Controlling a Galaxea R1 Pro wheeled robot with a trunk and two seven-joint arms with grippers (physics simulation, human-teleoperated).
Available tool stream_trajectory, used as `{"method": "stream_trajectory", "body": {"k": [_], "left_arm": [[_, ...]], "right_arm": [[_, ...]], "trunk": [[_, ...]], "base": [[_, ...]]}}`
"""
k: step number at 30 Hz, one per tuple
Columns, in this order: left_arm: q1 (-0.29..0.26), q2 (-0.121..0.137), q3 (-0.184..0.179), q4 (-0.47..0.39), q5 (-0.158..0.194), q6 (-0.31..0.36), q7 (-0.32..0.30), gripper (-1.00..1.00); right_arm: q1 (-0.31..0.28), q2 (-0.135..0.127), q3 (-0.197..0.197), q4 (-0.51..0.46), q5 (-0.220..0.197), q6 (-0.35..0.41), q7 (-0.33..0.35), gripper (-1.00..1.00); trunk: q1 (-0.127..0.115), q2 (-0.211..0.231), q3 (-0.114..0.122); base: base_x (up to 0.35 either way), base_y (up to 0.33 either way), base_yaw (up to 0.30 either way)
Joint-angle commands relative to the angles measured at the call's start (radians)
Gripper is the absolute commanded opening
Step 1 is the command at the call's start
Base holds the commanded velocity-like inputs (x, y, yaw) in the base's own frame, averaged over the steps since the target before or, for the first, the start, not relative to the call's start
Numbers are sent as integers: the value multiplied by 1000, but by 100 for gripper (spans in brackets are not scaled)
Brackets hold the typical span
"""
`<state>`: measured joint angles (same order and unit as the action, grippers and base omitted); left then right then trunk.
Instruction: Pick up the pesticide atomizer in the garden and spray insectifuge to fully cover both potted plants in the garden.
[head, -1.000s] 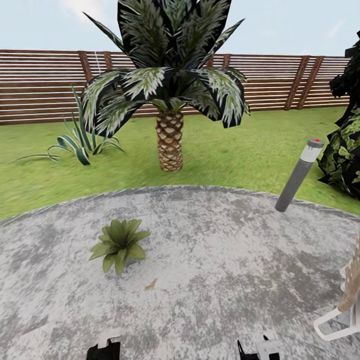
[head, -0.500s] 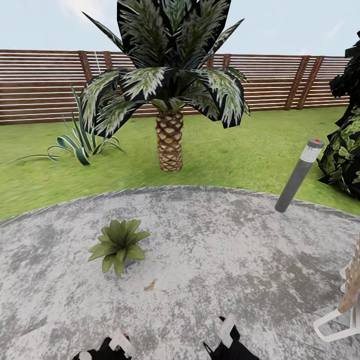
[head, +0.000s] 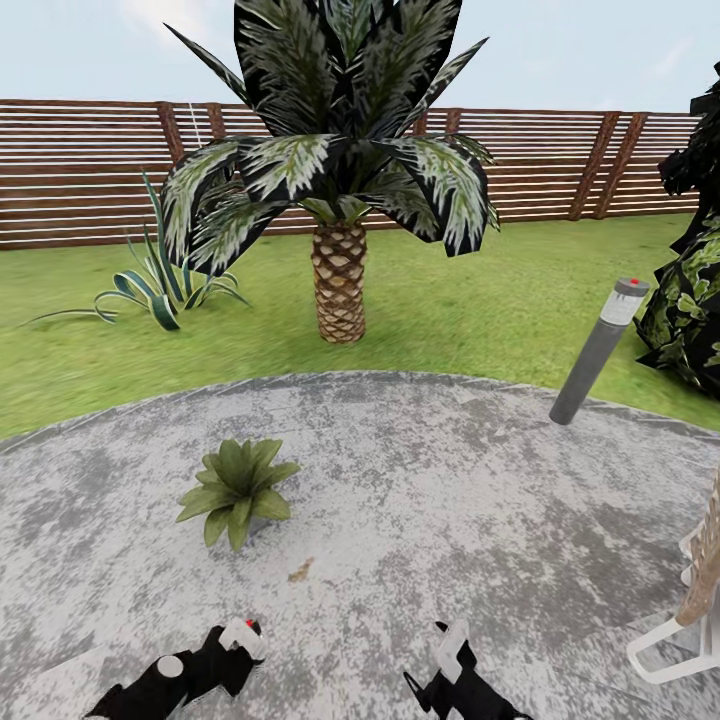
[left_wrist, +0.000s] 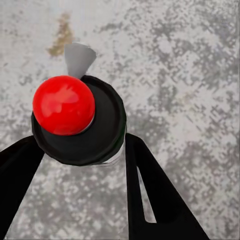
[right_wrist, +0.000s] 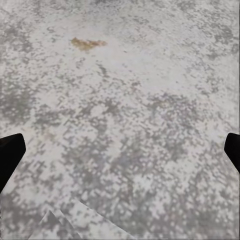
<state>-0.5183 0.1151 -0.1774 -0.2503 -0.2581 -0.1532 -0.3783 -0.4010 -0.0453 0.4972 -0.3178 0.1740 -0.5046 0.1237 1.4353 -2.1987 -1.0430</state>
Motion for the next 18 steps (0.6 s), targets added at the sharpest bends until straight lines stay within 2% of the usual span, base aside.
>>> {"method": "stream_trajectory", "body": {"k": [1,6,7,11,14,16,17,18], "left_arm": [[-6,-1,-1,-6,-16,-1,-6,-100],[-35,-15,-1,-35,-40,28,-35,-100],[-151,-16,-1,-39,-241,93,-432,-100],[-172,-18,-1,-40,-342,110,-486,-100],[-174,-21,-1,-40,-395,114,-494,-100],[-175,-44,-3,-40,-430,115,-495,-100],[-175,-60,-7,-40,-456,115,-496,-100],[-175,-69,-10,-40,-472,116,-496,-100]], "right_arm": [[-1,-1,-3,-6,6,3,9,100],[-13,-7,-3,-34,7,31,37,100],[-21,-8,-3,-144,8,76,269,100],[-75,-8,-3,-154,8,83,454,100],[-95,-8,-3,-156,7,84,513,100],[-104,-8,-3,-156,6,85,530,100],[-106,-7,-3,-156,6,85,541,-100],[-107,-7,-3,-156,6,84,550,-100]], "trunk": [[0,0,-1],[0,0,-1],[0,0,-1],[0,0,-1],[0,0,-1],[0,0,-1],[0,0,-1],[0,0,-1]], "base": [[0,0,0],[0,0,0],[0,0,0],[0,0,0],[0,0,0],[0,0,0],[0,0,0],[0,0,0]]}}
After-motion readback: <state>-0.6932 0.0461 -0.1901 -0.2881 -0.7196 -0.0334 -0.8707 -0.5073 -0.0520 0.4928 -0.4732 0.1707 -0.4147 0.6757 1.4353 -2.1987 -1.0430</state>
